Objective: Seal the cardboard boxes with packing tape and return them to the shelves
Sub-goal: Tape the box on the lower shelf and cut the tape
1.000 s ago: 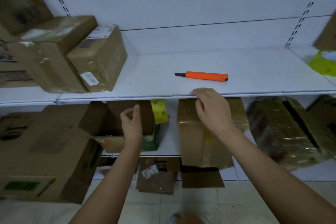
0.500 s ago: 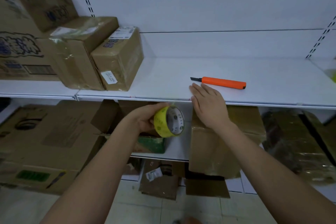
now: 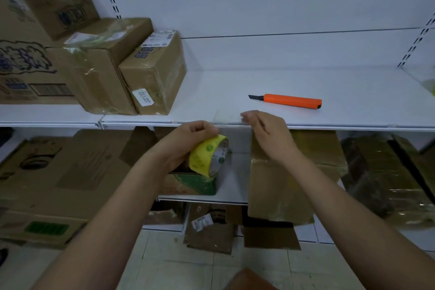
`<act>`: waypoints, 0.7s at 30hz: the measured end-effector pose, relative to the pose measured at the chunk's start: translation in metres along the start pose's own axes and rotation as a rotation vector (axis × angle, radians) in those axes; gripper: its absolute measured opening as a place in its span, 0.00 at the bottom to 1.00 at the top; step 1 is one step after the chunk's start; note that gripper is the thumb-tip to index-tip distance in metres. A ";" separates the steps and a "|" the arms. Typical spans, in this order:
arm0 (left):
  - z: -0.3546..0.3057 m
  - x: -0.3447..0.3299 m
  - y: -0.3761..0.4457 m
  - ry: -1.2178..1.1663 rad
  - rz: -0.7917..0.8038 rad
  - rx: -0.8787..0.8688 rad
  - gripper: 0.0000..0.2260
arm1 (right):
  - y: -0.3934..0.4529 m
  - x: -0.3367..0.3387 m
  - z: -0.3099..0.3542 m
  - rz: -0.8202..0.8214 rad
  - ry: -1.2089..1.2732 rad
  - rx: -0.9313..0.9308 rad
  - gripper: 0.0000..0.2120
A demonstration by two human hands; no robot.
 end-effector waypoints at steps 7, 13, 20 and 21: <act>0.004 -0.044 0.014 0.452 0.047 -0.212 0.02 | -0.030 0.014 0.009 -0.012 0.464 -0.324 0.08; -0.004 -0.075 0.027 0.689 0.207 -0.323 0.23 | -0.074 0.052 -0.029 -0.238 0.553 -0.487 0.04; 0.012 -0.069 0.043 0.909 0.293 -0.480 0.21 | -0.133 0.107 -0.087 -0.591 0.570 -0.667 0.04; 0.017 -0.057 0.045 0.960 0.247 -0.487 0.20 | -0.143 0.121 -0.099 -0.656 0.578 -0.696 0.04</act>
Point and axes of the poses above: each hand's wrist, its own y-axis towards the middle knuckle, its own x-axis out of the back of the hand, z = x × y, the point moved 4 cm from there along y, towards the middle knuckle, and after that the axes turned 3 degrees about y, right-handed, at the moved point
